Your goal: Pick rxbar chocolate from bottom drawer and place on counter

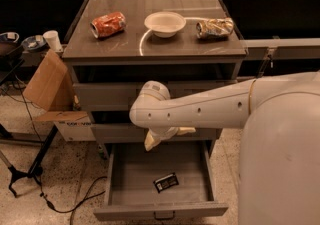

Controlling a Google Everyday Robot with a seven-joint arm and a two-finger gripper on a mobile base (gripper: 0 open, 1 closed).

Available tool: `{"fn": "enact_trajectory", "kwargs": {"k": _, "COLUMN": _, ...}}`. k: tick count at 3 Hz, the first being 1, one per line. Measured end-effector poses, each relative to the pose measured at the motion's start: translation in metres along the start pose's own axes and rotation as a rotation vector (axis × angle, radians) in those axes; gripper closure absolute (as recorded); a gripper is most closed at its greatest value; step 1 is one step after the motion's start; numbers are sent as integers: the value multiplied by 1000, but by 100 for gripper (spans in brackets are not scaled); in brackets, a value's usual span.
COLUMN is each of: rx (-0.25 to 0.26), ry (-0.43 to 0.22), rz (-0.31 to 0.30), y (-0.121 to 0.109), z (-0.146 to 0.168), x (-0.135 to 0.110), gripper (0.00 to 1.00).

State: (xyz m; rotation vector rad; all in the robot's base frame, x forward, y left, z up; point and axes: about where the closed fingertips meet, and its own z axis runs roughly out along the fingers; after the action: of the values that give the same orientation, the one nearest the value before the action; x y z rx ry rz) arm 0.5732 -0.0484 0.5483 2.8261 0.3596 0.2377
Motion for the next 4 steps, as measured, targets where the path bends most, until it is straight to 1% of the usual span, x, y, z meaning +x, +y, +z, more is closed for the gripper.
{"fn": "enact_trajectory", "kwargs": {"k": 1, "rx": 0, "ry": 0, "rz": 0, "y": 0, "z": 0, "x": 0, "gripper": 0}}
{"fn": "enact_trajectory", "kwargs": {"k": 2, "rx": -27, "ry": -15, "rz": -25, "y": -9, "z": 7, "x": -3, "gripper": 0}}
{"fn": "enact_trajectory", "kwargs": {"k": 3, "rx": 2, "ry": -37, "rz": -74, "y": -32, "z": 45, "x": -9, "gripper": 0}}
{"fn": "enact_trajectory", "kwargs": {"k": 4, "rx": 99, "ry": -49, "rz": -100, "y": -66, "z": 101, "x": -18, "gripper": 0}}
